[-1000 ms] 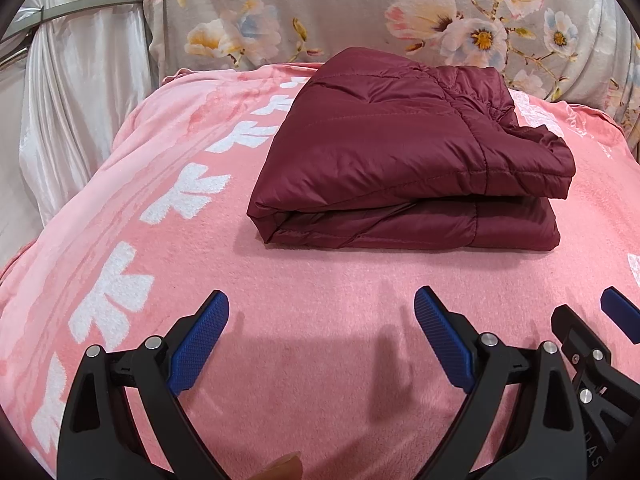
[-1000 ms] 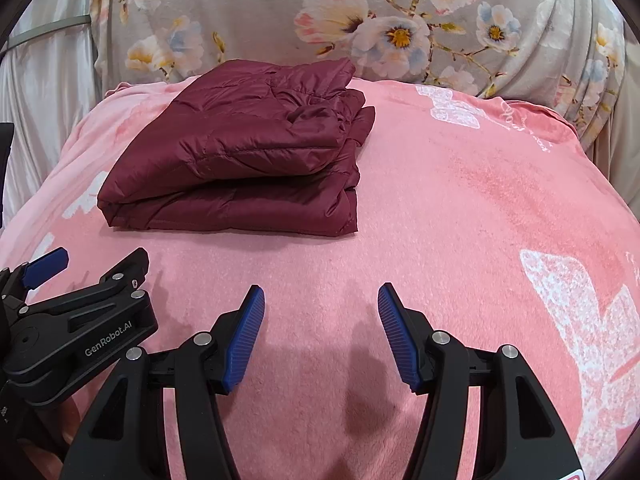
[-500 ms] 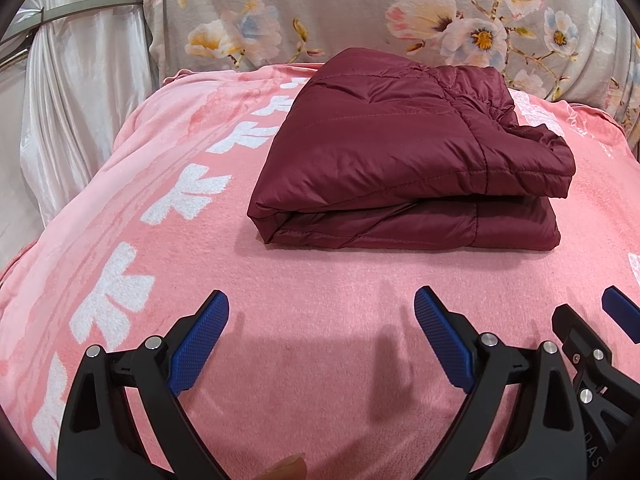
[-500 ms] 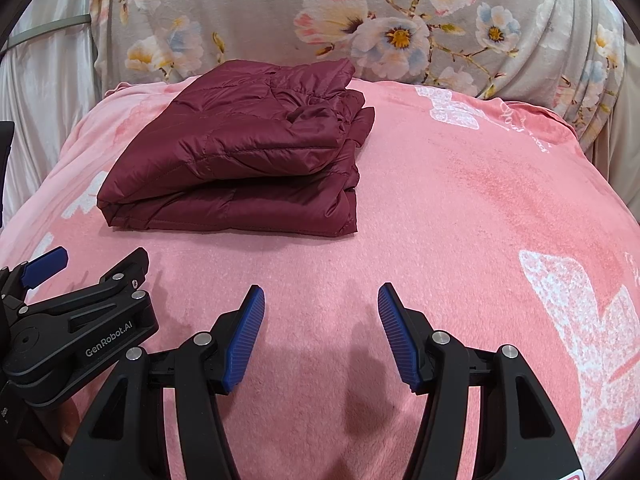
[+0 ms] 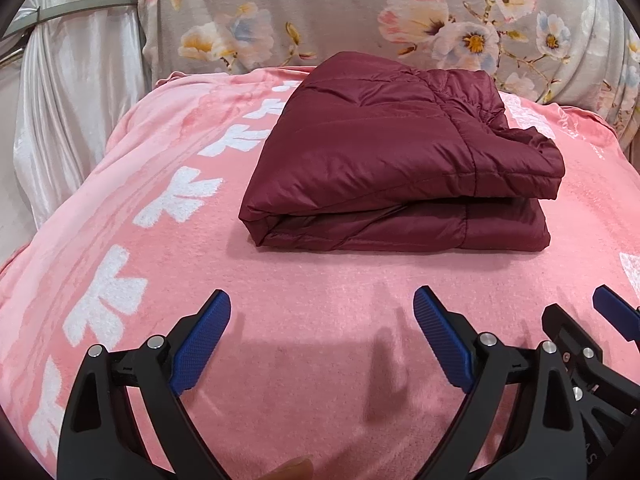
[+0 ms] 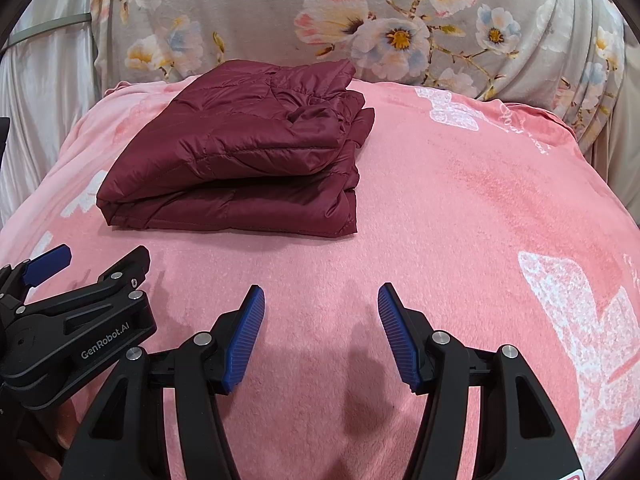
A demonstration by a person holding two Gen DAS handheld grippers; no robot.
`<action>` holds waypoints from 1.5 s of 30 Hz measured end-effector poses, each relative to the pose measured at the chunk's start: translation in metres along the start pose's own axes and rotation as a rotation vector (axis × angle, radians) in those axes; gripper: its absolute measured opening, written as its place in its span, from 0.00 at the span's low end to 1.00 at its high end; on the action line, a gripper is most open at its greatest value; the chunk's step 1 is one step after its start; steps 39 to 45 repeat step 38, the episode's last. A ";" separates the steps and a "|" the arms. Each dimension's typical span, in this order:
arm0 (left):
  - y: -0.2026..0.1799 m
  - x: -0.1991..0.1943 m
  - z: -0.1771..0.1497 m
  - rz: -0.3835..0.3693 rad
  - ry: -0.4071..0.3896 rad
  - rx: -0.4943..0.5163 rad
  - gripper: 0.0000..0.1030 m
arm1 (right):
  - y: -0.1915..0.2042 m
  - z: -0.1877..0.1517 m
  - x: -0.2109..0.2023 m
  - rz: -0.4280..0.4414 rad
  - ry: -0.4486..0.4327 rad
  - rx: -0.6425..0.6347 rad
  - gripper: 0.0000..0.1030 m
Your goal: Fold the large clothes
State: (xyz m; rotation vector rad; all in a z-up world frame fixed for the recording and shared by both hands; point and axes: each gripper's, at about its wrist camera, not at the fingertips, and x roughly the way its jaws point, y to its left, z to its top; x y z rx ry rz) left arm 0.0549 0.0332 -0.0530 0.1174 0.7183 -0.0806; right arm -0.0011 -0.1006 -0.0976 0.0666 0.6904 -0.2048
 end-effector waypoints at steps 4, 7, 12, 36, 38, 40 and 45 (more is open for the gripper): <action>-0.001 0.002 0.000 0.000 0.008 0.000 0.83 | 0.000 0.000 0.000 0.000 0.000 0.000 0.56; -0.003 0.001 -0.001 0.002 0.005 0.003 0.83 | 0.000 0.000 0.000 0.000 0.000 -0.001 0.56; -0.003 0.000 -0.002 0.000 0.004 0.004 0.83 | 0.001 0.000 0.000 -0.001 0.000 -0.001 0.56; -0.010 -0.005 -0.004 0.010 -0.014 0.015 0.83 | 0.000 0.000 0.000 -0.004 -0.005 -0.006 0.56; -0.010 -0.006 -0.005 0.012 -0.017 0.016 0.83 | -0.001 0.002 -0.001 -0.006 -0.007 -0.007 0.56; -0.010 -0.006 -0.005 0.012 -0.017 0.016 0.83 | -0.001 0.002 -0.001 -0.006 -0.007 -0.007 0.56; -0.010 -0.006 -0.005 0.012 -0.017 0.016 0.83 | -0.001 0.002 -0.001 -0.006 -0.007 -0.007 0.56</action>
